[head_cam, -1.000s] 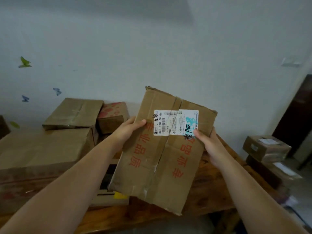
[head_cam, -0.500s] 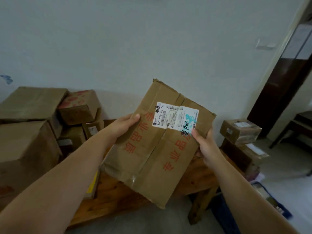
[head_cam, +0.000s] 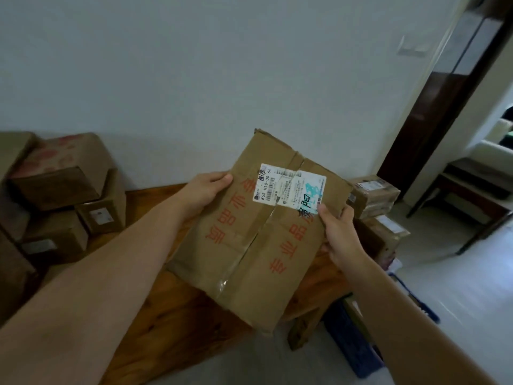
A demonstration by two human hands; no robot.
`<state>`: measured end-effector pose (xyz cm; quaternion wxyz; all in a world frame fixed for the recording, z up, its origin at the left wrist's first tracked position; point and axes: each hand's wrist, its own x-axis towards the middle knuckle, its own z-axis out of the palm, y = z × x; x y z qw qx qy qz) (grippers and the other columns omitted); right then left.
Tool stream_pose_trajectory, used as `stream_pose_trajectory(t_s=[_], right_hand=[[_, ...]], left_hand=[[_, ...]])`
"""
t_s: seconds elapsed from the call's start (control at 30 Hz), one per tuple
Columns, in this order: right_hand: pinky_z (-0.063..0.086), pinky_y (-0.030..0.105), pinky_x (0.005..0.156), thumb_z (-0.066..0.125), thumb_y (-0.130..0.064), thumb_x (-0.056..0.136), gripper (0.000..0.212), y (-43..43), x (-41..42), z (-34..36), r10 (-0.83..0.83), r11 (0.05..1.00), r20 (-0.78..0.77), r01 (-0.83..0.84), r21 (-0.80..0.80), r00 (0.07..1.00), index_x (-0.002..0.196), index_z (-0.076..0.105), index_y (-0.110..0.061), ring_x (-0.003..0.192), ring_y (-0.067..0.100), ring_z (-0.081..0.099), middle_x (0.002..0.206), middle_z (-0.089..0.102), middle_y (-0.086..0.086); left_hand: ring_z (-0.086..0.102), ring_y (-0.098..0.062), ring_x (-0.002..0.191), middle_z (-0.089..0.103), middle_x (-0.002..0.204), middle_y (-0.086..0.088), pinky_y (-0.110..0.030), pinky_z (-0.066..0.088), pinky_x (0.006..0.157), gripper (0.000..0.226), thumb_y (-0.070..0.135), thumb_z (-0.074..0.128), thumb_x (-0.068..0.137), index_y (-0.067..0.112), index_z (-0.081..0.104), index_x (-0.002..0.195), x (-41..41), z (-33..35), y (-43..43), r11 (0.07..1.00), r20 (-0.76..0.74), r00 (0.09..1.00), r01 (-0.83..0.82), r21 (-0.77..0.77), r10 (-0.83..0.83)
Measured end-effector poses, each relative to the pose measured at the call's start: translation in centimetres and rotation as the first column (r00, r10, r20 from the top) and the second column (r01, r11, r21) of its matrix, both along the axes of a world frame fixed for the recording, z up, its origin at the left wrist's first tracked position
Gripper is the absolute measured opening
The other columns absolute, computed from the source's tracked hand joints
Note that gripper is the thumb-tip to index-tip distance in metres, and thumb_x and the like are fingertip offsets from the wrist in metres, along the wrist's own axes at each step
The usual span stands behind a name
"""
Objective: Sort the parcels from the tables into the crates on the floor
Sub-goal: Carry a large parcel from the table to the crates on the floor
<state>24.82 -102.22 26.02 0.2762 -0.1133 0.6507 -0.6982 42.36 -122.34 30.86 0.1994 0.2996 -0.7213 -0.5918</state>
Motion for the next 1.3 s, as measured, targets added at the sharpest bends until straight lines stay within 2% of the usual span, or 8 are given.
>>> stream_pose_trajectory(t_s=[0.07,0.23,0.5,0.73,0.87,1.0,1.2,1.3], right_hand=[[0.057,0.036,0.054,0.06,-0.024,0.093,0.072,-0.1,-1.3,-0.2,-0.03,0.999,-0.008,0.03,0.039,1.0,0.146,0.013,-0.036,0.086,0.016,0.069,0.118,0.062,0.0],[0.058,0.053,0.071,0.073,-0.011,0.082,0.109,1.0,-4.2,-0.4,-0.051,0.997,-0.059,0.054,0.063,0.997,0.147,-0.005,-0.049,0.093,0.023,0.069,0.123,0.058,0.002],[0.058,0.055,0.064,0.071,-0.026,0.084,0.065,4.6,-9.5,-0.2,-0.225,0.974,-0.008,0.225,0.015,0.974,0.13,0.028,-0.042,0.094,0.033,0.069,0.12,0.06,0.009],[0.059,0.043,0.056,0.059,-0.023,0.093,0.038,9.9,-15.8,0.4,-0.342,0.937,-0.032,0.338,-0.094,0.939,0.12,0.032,-0.03,0.092,0.029,0.067,0.113,0.058,0.006],[0.058,0.044,0.052,0.057,-0.022,0.095,0.042,14.1,-21.3,0.5,-0.359,0.925,0.002,0.356,-0.136,0.933,0.127,0.03,-0.025,0.084,0.026,0.066,0.103,0.058,0.002],[0.056,0.056,0.07,0.058,-0.024,0.094,0.048,18.1,-27.9,0.0,-0.361,0.923,0.059,0.366,-0.123,0.931,0.133,0.031,-0.024,0.091,0.033,0.065,0.104,0.059,0.004],[0.056,0.055,0.074,0.052,-0.026,0.097,0.031,20.8,-35.1,-1.4,-0.353,0.928,0.096,0.362,-0.089,0.931,0.124,0.037,-0.029,0.088,0.031,0.066,0.103,0.058,0.001],[0.054,0.053,0.074,0.048,-0.028,0.099,0.022,20.8,-38.7,-2.3,-0.348,0.931,0.111,0.357,-0.077,0.931,0.118,0.037,-0.029,0.082,0.029,0.066,0.103,0.055,0.0]], left_hand=[[0.069,-0.005,0.065,0.072,0.09,0.002,-0.015,0.051,0.053,0.025,0.031,0.048,0.098,0.027,0.064,0.117,-2.3,0.0,-0.8,1.0,0.021,1.0,0.01,-0.024,-0.01],[0.065,-0.018,0.088,0.069,0.109,-0.005,-0.029,0.05,0.087,0.027,0.026,0.047,0.099,0.022,0.064,0.119,-7.7,0.3,-2.8,0.989,0.085,0.991,0.114,-0.098,-0.106],[0.064,-0.011,0.074,0.069,0.092,0.001,-0.022,0.049,0.065,0.026,0.036,0.05,0.096,0.017,0.067,0.104,-14.8,1.2,-0.6,0.962,0.152,0.97,0.213,-0.17,-0.188],[0.058,-0.015,0.108,0.061,0.12,0.007,-0.031,0.04,0.102,0.036,0.044,0.038,0.099,0.033,0.055,0.13,-22.7,2.8,4.4,0.883,0.225,0.921,0.374,-0.284,-0.318],[0.062,-0.013,0.098,0.065,0.114,0.005,-0.029,0.046,0.092,0.03,0.039,0.047,0.097,0.026,0.062,0.119,-28.2,2.6,8.2,0.915,0.192,0.945,0.308,-0.261,-0.264],[0.065,-0.011,0.081,0.07,0.1,-0.001,-0.019,0.049,0.069,0.027,0.032,0.055,0.094,0.017,0.068,0.111,-33.6,1.9,12.3,0.952,0.129,0.97,0.229,-0.204,-0.206],[0.061,-0.011,0.102,0.066,0.114,0.006,-0.024,0.044,0.096,0.028,0.024,0.053,0.096,0.022,0.064,0.122,-40.6,-0.3,15.7,0.956,0.137,0.971,0.22,-0.193,-0.195],[0.06,-0.011,0.103,0.066,0.11,0.004,-0.024,0.042,0.097,0.027,0.022,0.053,0.096,0.02,0.065,0.121,-44.1,-1.3,15.8,0.951,0.167,0.973,0.195,-0.242,-0.157]])
